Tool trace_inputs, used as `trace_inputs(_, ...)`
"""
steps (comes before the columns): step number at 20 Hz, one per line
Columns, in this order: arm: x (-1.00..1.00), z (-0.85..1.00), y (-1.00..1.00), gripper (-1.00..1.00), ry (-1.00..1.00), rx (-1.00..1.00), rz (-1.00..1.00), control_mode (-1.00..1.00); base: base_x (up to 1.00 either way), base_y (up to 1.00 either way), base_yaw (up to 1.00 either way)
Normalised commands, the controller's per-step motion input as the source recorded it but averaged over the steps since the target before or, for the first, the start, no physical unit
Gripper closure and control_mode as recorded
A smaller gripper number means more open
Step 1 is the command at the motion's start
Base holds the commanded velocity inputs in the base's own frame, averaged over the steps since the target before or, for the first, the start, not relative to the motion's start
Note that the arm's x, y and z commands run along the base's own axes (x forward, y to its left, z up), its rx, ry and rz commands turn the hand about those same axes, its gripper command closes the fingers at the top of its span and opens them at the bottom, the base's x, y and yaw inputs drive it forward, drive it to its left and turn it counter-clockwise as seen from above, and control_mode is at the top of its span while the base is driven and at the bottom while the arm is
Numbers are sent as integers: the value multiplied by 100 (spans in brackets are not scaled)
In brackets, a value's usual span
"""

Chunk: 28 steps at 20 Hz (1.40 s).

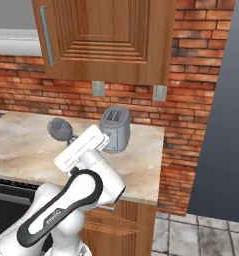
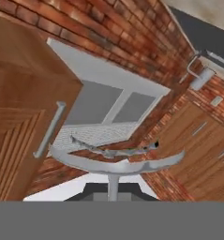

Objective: Retrieve the wine glasses from the counter and place one next to each plate.

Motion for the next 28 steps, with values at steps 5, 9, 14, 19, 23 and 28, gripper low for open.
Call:
trace_inputs(5,-14,74,2,100,-16,14,22,-100,0,0,0)
trace_inputs(9,0,43,7,100,-1,14,45,-100,0,0,0)
trace_inputs(14,-9,25,2,100,-1,1,52,-100,0,0,0)
trace_inputs(19,-36,13,8,100,-11,-8,45,-100,0,0,0)
trace_inputs(23,-59,19,10,100,-20,-13,29,-100,0,0,0)
trace_inputs(28,-40,4,11,100,-17,-9,2,-100,0,0,0)
